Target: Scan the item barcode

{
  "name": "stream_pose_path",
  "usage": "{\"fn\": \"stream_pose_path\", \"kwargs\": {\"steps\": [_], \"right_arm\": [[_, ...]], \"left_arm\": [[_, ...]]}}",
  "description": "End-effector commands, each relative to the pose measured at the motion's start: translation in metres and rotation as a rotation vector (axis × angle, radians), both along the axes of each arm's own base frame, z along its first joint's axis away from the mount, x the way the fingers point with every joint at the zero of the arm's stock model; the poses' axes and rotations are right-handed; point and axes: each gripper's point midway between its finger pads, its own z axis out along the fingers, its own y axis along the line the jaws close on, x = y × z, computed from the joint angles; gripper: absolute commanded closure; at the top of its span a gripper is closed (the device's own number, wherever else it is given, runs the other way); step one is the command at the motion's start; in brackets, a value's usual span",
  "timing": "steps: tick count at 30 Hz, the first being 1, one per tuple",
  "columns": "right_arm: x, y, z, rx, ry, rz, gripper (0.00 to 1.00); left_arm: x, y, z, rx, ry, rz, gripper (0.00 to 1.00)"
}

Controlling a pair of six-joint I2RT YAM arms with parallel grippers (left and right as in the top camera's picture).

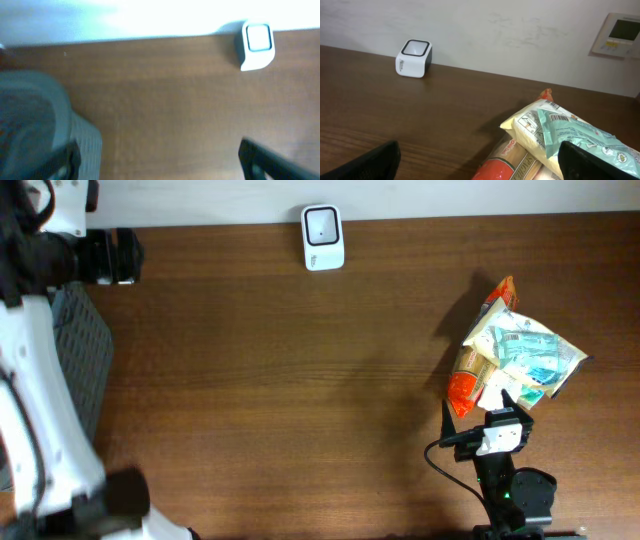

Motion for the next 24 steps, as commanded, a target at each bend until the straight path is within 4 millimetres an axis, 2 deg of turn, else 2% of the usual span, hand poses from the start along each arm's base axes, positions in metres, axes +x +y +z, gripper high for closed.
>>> {"fn": "stream_pose_path", "kwargs": {"steps": [1,4,9,11,14,20,24], "right_arm": [[0.0,0.001,-0.002,0.0,-0.002,0.002,0.01],[0.0,0.001,-0.002,0.0,-0.002,0.002,0.01],[0.0,0.001,-0.002,0.0,-0.002,0.002,0.01],[0.0,0.001,-0.002,0.0,-0.002,0.002,0.01],[0.0,0.001,-0.002,0.0,-0.001,0.002,0.01],[0.0,0.001,-0.002,0.0,0.0,0.002,0.01],[0.0,0.001,-0.002,0.0,0.0,0.002,0.01]], "left_arm": [[-0.034,-0.008,-0.014,0.028,-0.085,-0.007,0.01],[-0.057,-0.024,-0.038,0.021,-0.213,-0.051,0.01],[-0.106,-0.037,-0.087,0.061,-0.374,-0.058,0.01],[-0.131,-0.047,-0.114,0.093,-0.467,-0.068,0.01],[-0.152,-0.055,-0.134,0.141,-0.59,-0.061,0.01],[-0.174,-0.064,-0.182,0.165,-0.709,-0.064,0.01],[-0.177,-0.063,-0.198,0.17,-0.726,-0.058,0.01]]}}
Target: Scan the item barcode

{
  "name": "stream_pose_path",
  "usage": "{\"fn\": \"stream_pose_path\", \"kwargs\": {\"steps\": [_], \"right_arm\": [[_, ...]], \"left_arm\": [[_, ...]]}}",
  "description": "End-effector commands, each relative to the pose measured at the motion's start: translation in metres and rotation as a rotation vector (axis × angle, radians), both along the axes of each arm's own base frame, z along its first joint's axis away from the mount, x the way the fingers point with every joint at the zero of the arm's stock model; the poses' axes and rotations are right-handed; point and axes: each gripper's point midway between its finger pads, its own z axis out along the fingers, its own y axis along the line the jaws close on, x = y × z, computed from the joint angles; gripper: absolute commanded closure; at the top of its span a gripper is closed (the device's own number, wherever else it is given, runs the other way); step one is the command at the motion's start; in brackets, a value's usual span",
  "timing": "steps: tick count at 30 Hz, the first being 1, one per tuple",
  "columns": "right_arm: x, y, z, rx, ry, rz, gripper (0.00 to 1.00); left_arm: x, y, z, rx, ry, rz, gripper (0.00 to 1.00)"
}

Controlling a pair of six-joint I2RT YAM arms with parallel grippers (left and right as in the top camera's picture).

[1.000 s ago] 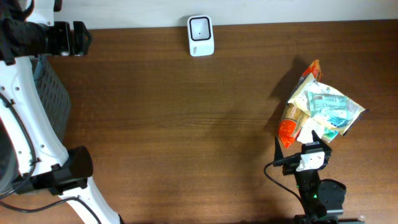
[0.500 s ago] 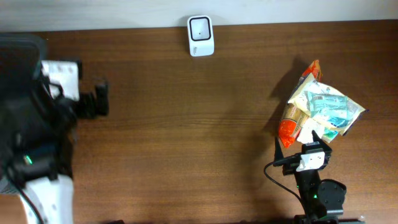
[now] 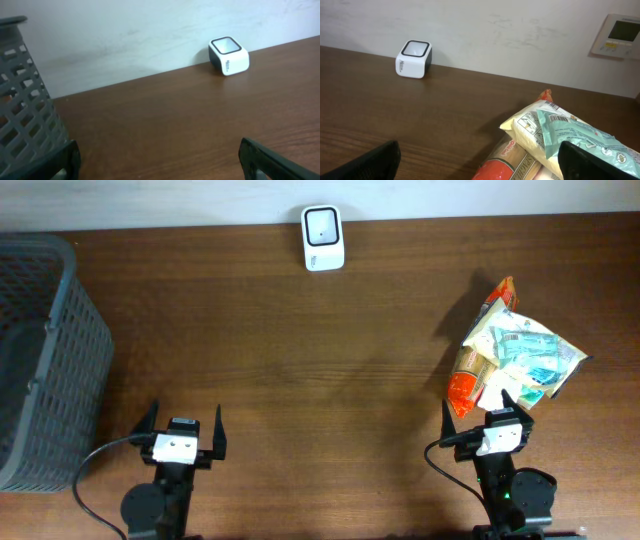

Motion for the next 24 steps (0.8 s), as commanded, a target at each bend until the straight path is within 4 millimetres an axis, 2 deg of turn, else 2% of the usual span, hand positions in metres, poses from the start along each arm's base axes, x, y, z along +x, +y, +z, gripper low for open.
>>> {"fn": "stream_pose_path", "kwargs": {"steps": [1,24], "right_arm": [[0.0001,0.001,-0.0031,0.0,0.003,0.003,0.01],[0.0001,0.001,-0.0031,0.0,0.003,0.003,0.01]], "left_arm": [[-0.0022,0.002,-0.013,0.012,-0.022,0.014,0.01],[-0.002,0.0022,-0.0161,0.012,-0.018,0.015,0.01]]}}
